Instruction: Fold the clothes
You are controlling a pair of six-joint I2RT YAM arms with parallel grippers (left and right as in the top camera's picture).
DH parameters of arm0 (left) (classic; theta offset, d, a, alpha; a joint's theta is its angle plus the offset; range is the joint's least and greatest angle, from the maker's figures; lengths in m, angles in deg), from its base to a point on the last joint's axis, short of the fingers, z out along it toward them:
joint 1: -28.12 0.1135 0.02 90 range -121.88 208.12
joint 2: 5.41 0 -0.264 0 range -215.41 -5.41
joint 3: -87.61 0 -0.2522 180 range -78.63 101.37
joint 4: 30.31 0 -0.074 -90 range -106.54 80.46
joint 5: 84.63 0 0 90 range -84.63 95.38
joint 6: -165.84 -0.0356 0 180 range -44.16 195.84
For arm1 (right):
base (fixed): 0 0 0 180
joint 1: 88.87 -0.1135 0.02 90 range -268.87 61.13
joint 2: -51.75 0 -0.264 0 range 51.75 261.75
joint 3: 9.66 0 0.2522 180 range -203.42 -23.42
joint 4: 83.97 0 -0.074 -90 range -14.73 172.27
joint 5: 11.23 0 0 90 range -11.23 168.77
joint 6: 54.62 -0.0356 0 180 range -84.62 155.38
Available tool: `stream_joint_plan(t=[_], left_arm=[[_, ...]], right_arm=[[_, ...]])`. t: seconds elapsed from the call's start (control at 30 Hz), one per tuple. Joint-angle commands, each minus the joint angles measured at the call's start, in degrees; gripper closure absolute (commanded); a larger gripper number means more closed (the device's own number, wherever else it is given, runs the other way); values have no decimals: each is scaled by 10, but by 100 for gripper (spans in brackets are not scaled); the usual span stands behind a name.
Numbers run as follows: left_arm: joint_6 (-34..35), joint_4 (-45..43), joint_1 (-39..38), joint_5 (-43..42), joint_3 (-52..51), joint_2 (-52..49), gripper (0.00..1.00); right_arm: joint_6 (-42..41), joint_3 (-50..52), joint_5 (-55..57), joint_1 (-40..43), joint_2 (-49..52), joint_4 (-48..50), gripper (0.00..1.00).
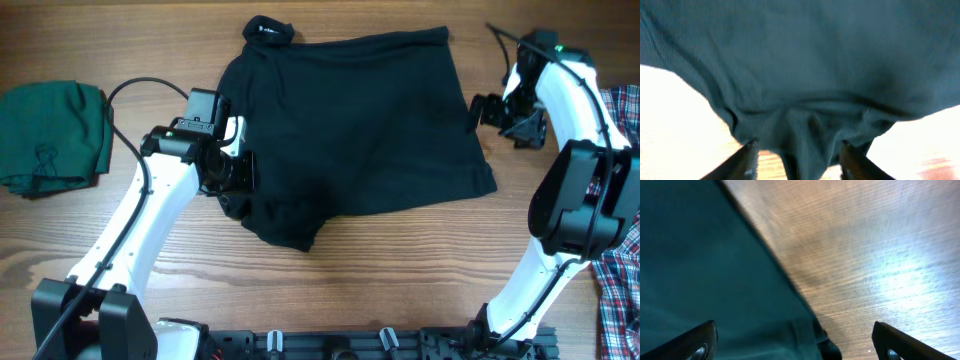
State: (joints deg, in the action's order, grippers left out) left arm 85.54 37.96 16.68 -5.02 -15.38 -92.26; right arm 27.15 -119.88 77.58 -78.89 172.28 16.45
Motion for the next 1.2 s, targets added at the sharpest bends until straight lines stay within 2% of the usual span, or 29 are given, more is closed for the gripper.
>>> stream_joint_plan(t=[0.0, 0.03, 0.1, 0.17, 0.2, 0.3, 0.37, 0.57, 0.6, 0.8, 1.1, 1.13, 1.17], left_arm=[[0, 59, 3, -21, 6, 0, 55], [3, 71, 3, -29, 6, 1, 55], [57, 69, 5, 17, 6, 3, 51], [88, 38, 8, 64, 3, -2, 46], [88, -4, 8, 67, 0, -11, 42], [88, -96, 8, 78, -1, -45, 44], [88, -155, 9, 116, -1, -96, 48], [92, -210, 11, 120, -1, -194, 68], [92, -214, 11, 123, -1, -202, 69], [87, -271, 19, 167, -1, -242, 70], [26, -501, 30, 163, -1, -292, 69], [26, -523, 30, 163, -1, -293, 67], [24, -534, 30, 163, 3, -293, 60]], right_arm=[[34, -67, -56, 0, 0, -23, 0], [39, -70, -64, -2, 0, -19, 0], [44, -70, -67, -11, 0, -17, 0], [74, -70, -84, -26, 0, -12, 0], [83, -70, -95, -37, 0, -5, 0], [86, -70, -94, -66, 0, 13, 0], [96, -70, -94, -92, 0, 14, 0], [95, -70, -94, -130, 0, 10, 0], [94, -70, -94, -132, 0, 9, 0], [82, -70, -94, -132, 0, 6, 0], [83, -70, -83, -132, 0, -14, 0], [82, -70, -83, -132, 0, -14, 0], [83, -70, -83, -132, 0, -13, 0]])
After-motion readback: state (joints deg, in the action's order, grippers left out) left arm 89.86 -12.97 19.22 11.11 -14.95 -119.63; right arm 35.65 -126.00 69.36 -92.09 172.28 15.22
